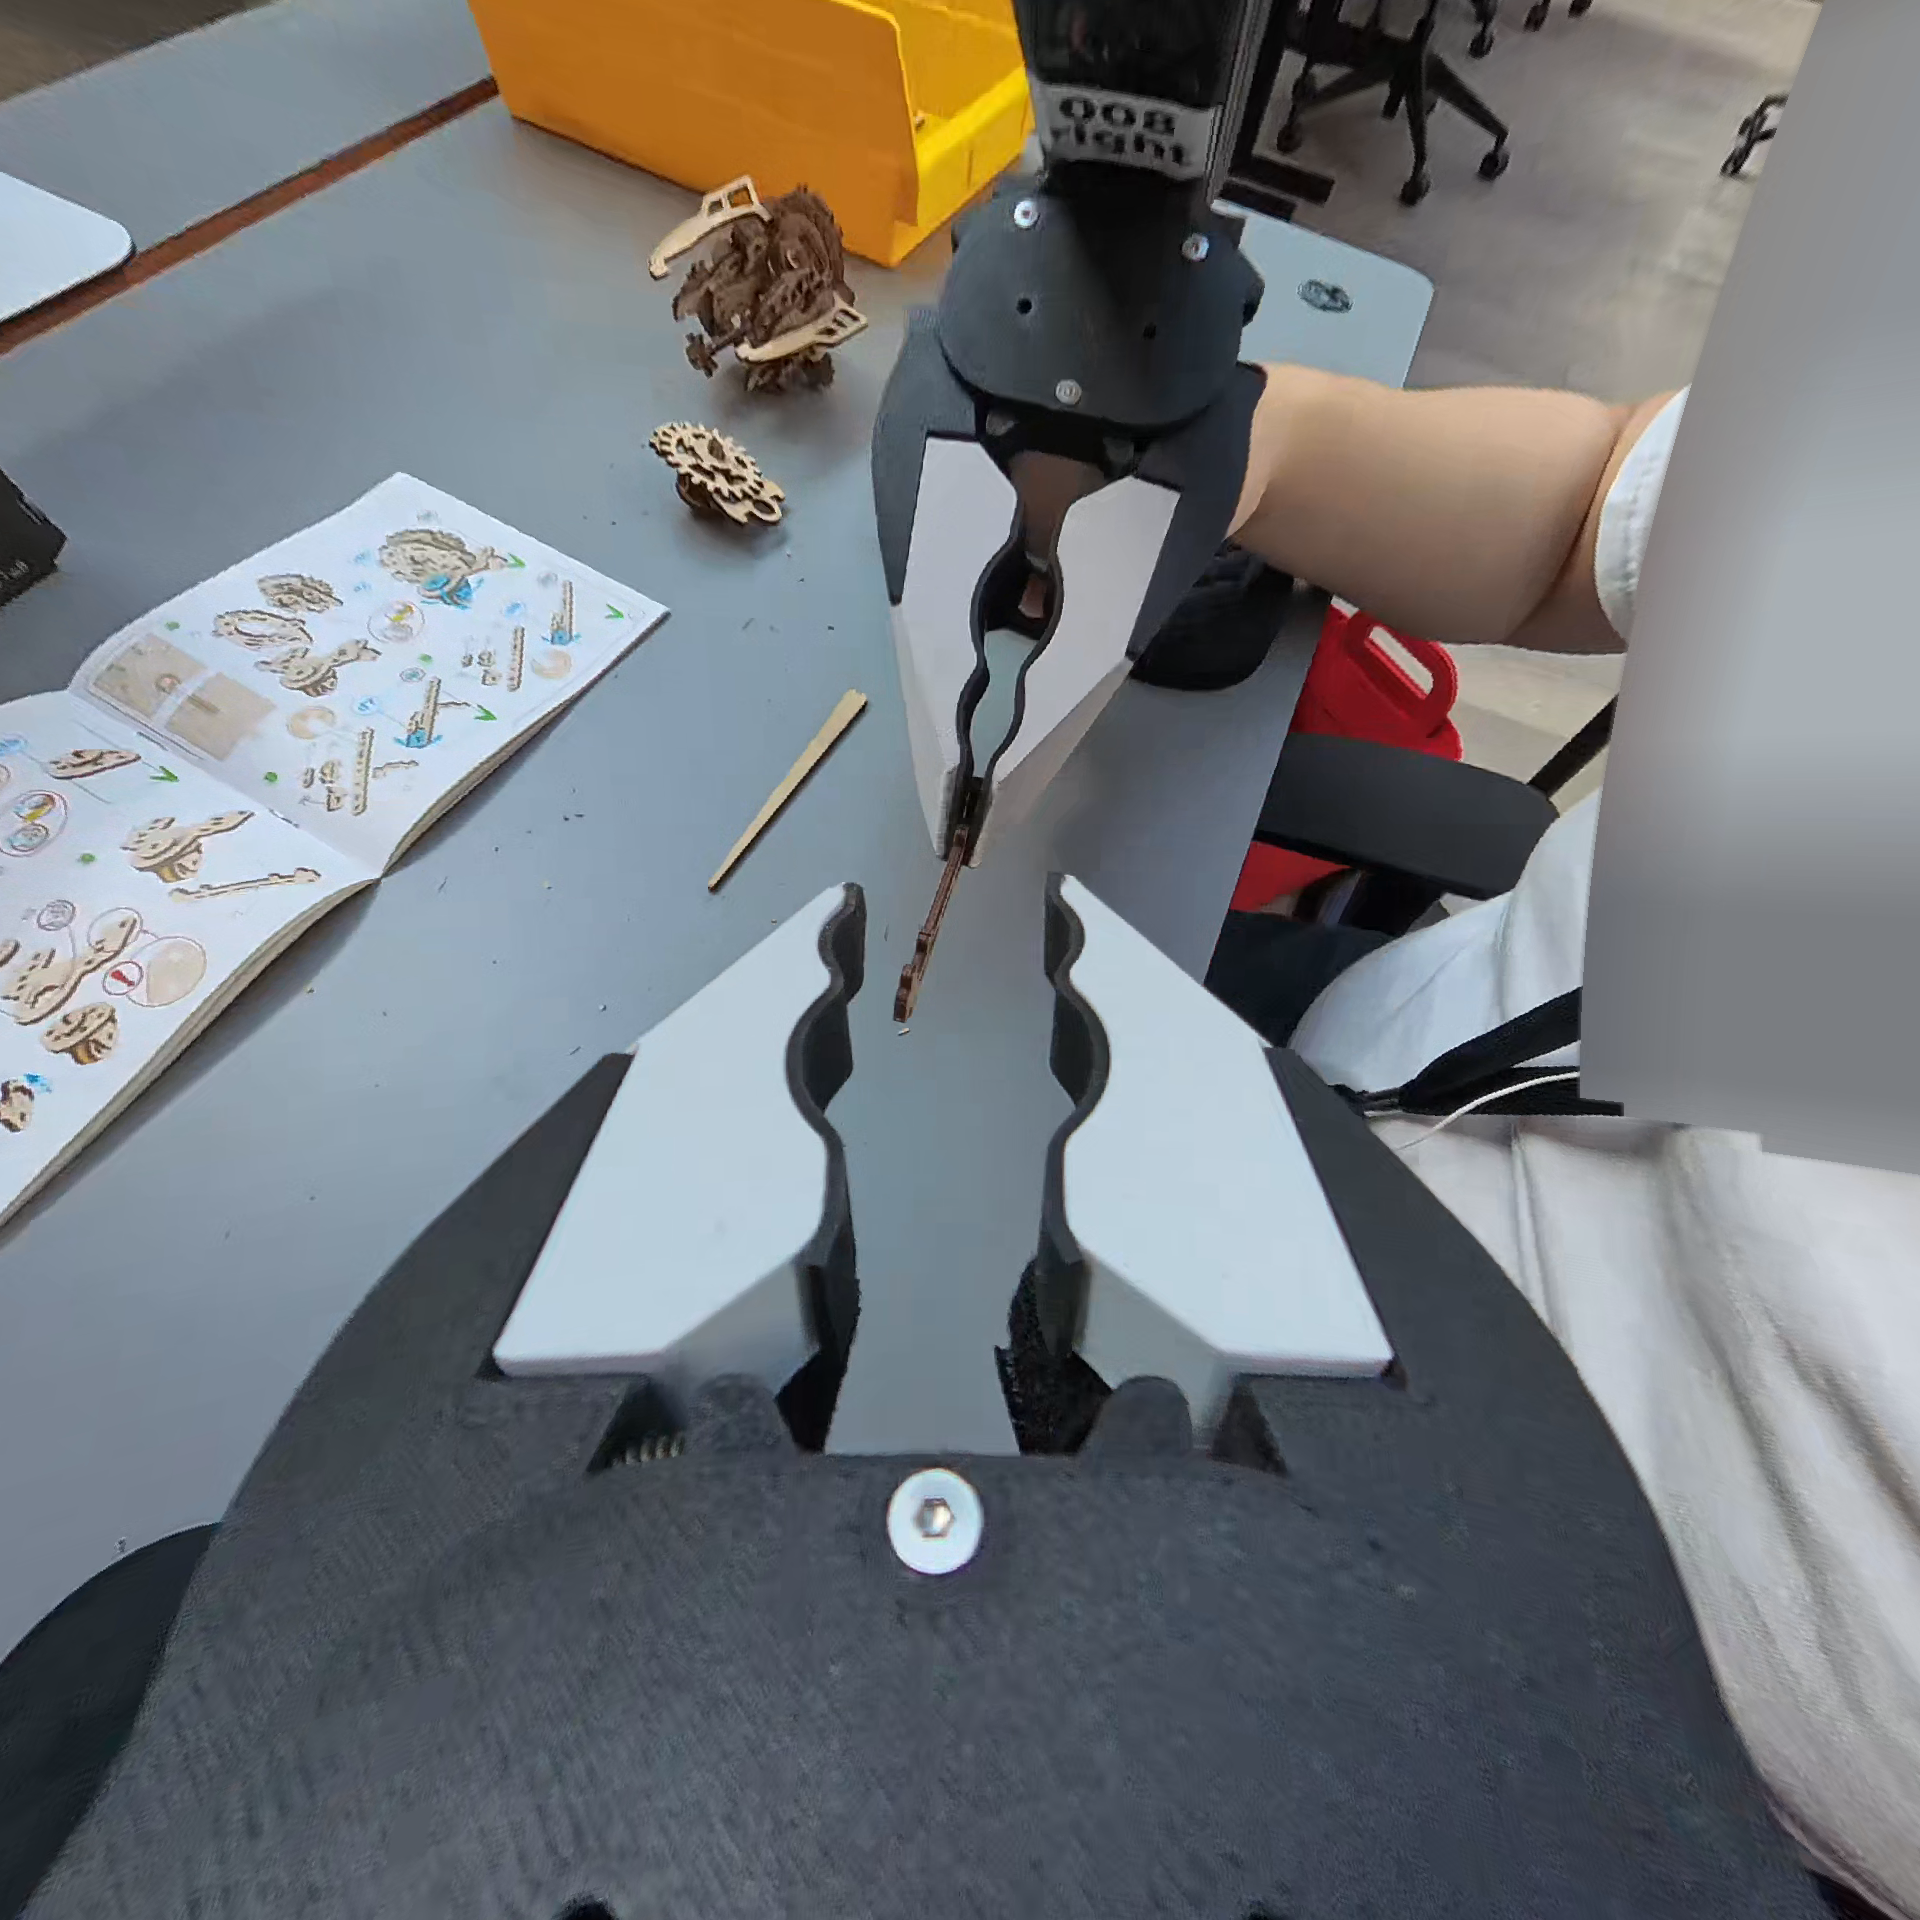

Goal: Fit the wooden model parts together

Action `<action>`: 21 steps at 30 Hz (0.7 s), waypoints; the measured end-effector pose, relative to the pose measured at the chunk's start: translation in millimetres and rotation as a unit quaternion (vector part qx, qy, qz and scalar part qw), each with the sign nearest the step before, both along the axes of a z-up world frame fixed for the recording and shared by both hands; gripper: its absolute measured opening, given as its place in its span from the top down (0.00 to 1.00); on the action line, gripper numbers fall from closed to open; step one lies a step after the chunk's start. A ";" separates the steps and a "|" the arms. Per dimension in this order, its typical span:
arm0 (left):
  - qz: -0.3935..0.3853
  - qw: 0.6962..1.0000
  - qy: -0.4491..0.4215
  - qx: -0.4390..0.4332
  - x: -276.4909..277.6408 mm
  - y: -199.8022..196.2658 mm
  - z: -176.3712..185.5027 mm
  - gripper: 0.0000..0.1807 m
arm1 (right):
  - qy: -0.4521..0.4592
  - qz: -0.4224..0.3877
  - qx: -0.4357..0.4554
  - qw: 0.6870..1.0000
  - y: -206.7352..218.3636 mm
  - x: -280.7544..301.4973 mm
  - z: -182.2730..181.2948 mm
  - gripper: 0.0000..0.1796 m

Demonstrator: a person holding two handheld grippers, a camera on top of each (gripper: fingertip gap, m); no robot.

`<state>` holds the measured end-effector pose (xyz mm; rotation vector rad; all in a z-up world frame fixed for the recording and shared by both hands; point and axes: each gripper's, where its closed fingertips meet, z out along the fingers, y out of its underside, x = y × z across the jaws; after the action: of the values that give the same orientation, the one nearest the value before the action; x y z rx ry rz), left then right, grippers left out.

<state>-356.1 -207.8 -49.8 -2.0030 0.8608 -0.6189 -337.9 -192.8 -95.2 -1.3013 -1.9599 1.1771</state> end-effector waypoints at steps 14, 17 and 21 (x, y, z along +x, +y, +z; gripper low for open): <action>0.042 0.948 -0.316 0.009 -13.0 -9.3 5.3 0.95 | 0.075 -0.022 -0.100 0.992 -24.9 -10.7 16.4 0.99; 0.032 0.940 -0.338 0.013 -17.3 -14.6 6.2 0.98 | 0.076 -0.018 -0.123 0.989 -30.4 -16.0 16.3 0.99; 0.009 0.945 -0.326 -0.007 -14.5 -24.1 -1.3 0.87 | 0.078 -0.027 -0.135 0.987 -33.9 -18.9 14.6 0.99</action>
<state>-370.6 -231.9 -51.1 -1.6433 0.4281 -1.1884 -356.8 -226.8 -80.6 -1.3394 -1.6882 1.5107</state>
